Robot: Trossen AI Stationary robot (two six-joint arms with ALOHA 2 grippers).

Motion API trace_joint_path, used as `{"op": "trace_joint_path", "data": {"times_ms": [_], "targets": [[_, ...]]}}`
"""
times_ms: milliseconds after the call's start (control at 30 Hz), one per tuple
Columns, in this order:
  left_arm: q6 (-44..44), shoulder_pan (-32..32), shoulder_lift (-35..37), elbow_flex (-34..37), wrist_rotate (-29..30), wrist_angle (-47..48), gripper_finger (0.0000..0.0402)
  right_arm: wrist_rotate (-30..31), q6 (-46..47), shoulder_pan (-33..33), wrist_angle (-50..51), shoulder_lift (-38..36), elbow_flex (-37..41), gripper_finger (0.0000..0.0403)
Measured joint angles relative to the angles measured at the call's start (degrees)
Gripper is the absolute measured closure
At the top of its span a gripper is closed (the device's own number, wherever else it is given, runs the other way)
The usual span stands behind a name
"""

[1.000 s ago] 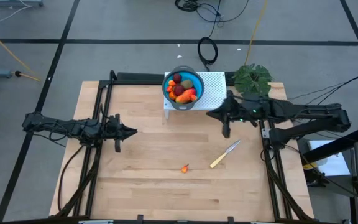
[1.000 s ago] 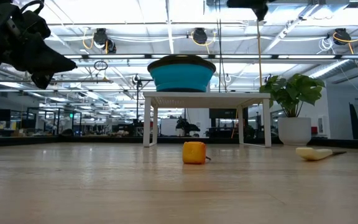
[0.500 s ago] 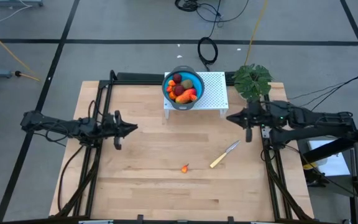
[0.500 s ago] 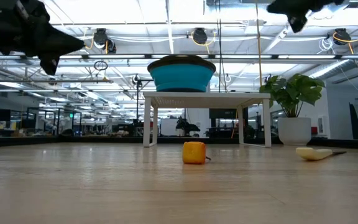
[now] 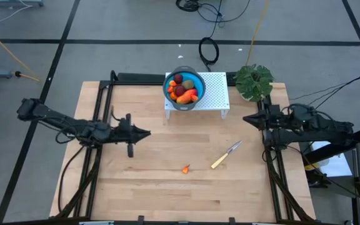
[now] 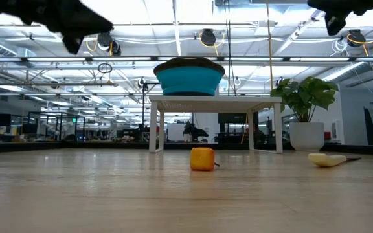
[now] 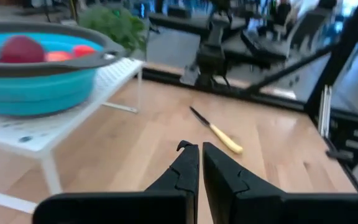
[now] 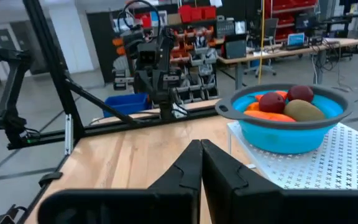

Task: Pick & Place Fruit
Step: Put the pear into the blue strainer bowl on the shelf

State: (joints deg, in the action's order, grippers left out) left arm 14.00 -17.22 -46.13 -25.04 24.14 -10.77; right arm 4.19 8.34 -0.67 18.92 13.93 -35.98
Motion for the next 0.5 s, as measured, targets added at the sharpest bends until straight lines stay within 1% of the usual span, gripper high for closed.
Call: {"op": "trace_joint_path", "data": {"times_ms": [67, 167, 367, 500], "targets": [[0.27, -0.95, -3.96, -4.01, 0.00, 2.78, 0.0383, -0.53, 0.00, 0.00, 0.74, -1.71, 0.04, 0.0403], [1.51, -2.65, -9.61, -9.81, 0.01, 6.19, 0.0383, -2.94, -0.30, 0.00, 1.98, -4.14, 0.06, 0.0403], [1.71, -5.88, -21.07, -21.62, 0.45, 12.09, 0.0383, -2.99, -0.46, 0.00, 6.23, -8.07, 0.06, 0.0403], [4.00, -7.03, -28.37, -29.83, 1.73, 16.27, 0.0383, -3.01, -0.46, 0.00, 9.08, -10.04, 0.06, 0.0403]]}}
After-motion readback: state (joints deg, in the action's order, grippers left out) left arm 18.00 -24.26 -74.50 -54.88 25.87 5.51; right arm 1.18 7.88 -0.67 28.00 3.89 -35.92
